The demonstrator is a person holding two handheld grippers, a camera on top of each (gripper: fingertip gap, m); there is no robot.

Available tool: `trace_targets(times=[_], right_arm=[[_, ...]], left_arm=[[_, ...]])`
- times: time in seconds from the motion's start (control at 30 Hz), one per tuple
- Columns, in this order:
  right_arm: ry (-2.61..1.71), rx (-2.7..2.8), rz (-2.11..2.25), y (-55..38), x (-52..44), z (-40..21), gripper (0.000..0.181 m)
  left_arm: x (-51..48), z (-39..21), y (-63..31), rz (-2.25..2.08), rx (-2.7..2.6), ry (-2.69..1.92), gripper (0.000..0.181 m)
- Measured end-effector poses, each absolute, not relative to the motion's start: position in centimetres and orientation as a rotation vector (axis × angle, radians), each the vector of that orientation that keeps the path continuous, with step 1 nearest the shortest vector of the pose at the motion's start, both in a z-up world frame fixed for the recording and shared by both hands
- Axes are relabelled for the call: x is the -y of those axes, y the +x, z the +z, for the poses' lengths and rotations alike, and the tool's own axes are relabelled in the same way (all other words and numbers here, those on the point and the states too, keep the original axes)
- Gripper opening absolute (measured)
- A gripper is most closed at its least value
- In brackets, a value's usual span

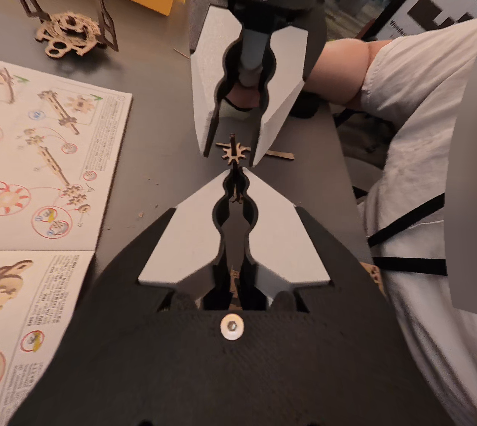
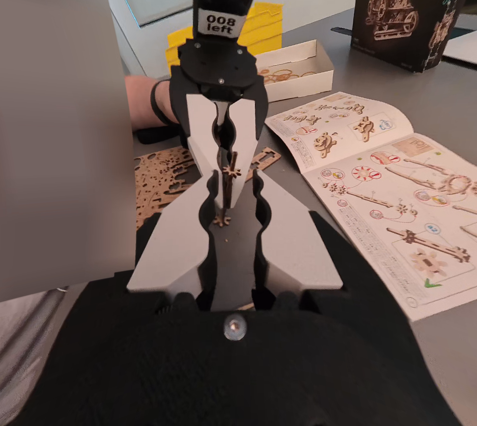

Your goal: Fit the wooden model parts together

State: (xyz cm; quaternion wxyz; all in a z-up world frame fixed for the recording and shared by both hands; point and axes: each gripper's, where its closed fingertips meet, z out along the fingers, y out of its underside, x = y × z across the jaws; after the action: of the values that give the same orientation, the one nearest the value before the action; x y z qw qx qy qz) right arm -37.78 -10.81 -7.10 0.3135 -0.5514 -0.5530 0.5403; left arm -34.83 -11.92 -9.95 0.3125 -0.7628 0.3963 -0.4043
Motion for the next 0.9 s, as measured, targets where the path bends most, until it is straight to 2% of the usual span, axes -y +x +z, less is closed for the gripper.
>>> trace_targets(times=[0.27, 0.9], right_arm=[[-1.571, 1.369, 1.702, -37.7, 11.3, -6.8, 0.014], [-1.396, 1.306, 1.734, -37.4, 11.5, -4.2, 0.012]], left_arm=[[11.1, -9.4, -34.8, -0.836, -1.112, -1.914, 0.0], [11.3, -6.6, -34.0, -1.007, -0.994, -1.783, 0.0]])
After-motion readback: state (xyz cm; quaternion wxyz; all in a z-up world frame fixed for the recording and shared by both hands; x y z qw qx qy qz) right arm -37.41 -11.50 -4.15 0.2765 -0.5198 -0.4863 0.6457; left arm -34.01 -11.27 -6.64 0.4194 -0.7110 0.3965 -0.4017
